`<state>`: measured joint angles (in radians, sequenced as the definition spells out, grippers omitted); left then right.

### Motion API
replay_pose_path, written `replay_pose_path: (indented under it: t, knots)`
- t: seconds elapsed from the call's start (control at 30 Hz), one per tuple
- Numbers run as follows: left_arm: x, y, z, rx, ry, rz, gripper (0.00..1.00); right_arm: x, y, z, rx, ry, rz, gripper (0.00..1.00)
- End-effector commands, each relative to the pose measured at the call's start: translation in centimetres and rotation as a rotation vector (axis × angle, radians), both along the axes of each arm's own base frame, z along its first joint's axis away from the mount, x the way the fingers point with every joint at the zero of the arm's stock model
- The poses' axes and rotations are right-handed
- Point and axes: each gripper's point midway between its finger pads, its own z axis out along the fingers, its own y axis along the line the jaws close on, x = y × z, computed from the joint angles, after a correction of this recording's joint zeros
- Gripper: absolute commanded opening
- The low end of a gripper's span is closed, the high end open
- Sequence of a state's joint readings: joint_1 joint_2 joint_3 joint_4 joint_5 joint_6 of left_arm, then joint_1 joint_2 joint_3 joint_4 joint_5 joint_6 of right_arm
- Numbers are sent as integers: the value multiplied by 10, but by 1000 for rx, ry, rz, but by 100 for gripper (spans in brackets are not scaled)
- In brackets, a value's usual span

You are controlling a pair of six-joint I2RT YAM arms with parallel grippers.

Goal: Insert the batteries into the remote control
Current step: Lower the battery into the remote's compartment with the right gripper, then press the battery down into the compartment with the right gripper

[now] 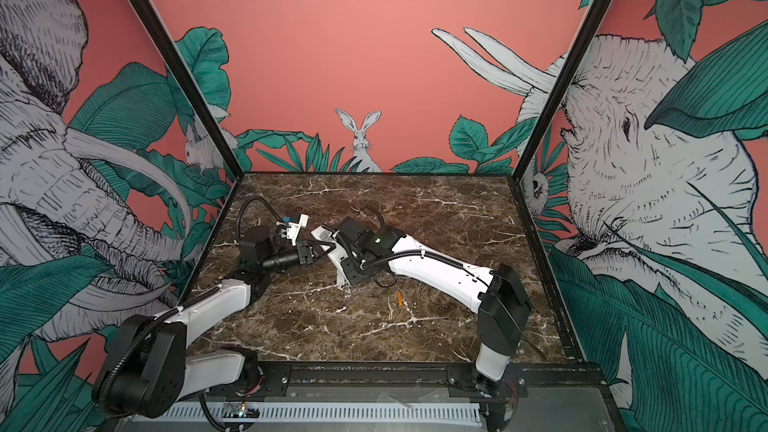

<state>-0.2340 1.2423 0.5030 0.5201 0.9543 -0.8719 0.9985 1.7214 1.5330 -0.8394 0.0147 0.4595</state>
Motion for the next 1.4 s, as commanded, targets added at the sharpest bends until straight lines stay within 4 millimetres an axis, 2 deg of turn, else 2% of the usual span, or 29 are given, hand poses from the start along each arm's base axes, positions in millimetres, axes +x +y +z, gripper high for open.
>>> replay_pose_path:
  t: [0.0, 0.4, 0.73, 0.93, 1.03, 1.37]
  knots:
    - [-3, 4, 9, -14, -34, -3, 0, 3, 2, 2, 10, -9, 9, 32]
    - [2, 10, 3, -14, -9, 22, 0, 2, 10, 15, 54, -27, 54, 40]
    - [4, 11, 2, -22, 3, 23, 0, 5, 17, 25, 72, -47, 84, 40]
    - [4, 11, 2, -23, 6, 24, 0, 9, 21, 27, 67, -61, 90, 37]
    - [4, 11, 3, -24, 4, 22, 0, 10, 22, 25, 55, -63, 94, 33]
    - [5, 12, 3, -24, 4, 26, 0, 12, 23, 16, 36, -60, 107, 28]
